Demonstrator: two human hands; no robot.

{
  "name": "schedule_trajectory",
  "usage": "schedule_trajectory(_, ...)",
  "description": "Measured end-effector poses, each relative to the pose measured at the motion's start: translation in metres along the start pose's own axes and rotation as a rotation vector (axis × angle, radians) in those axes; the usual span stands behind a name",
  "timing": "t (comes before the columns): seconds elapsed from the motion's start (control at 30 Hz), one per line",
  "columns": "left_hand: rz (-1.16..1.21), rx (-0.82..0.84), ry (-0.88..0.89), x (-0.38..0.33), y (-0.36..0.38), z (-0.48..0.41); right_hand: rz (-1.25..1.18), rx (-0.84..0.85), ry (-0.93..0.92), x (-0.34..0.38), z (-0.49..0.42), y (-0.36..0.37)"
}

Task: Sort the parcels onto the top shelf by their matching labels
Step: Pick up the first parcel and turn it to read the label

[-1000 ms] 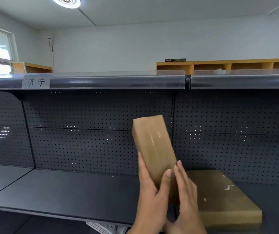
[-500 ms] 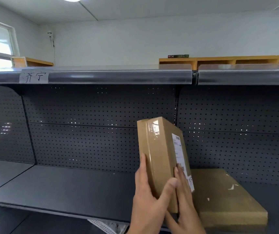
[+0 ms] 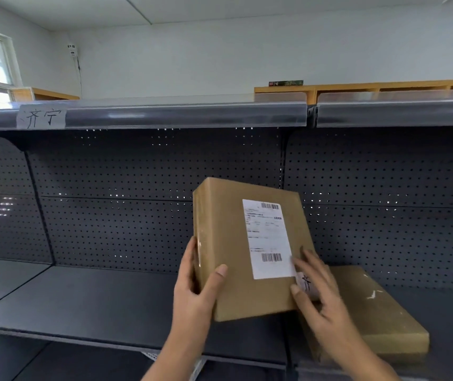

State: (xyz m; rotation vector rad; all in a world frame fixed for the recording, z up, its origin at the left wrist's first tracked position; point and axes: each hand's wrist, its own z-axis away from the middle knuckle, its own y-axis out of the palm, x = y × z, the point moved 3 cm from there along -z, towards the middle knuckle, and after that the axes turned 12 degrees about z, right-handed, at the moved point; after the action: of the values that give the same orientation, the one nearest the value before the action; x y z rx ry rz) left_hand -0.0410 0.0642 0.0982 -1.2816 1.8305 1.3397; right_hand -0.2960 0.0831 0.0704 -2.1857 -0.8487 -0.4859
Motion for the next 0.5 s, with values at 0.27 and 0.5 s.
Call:
schedule_trajectory(0.27,0.141,0.054,-0.192,0.003,-0.024,-0.031,-0.374,0.092,0.306,0.013,-0.009,-0.013)
schedule_trajectory(0.5,-0.012,0.110,-0.208,0.000,-0.029,-0.041,-0.536,0.089,0.338,0.025,0.000,-0.010)
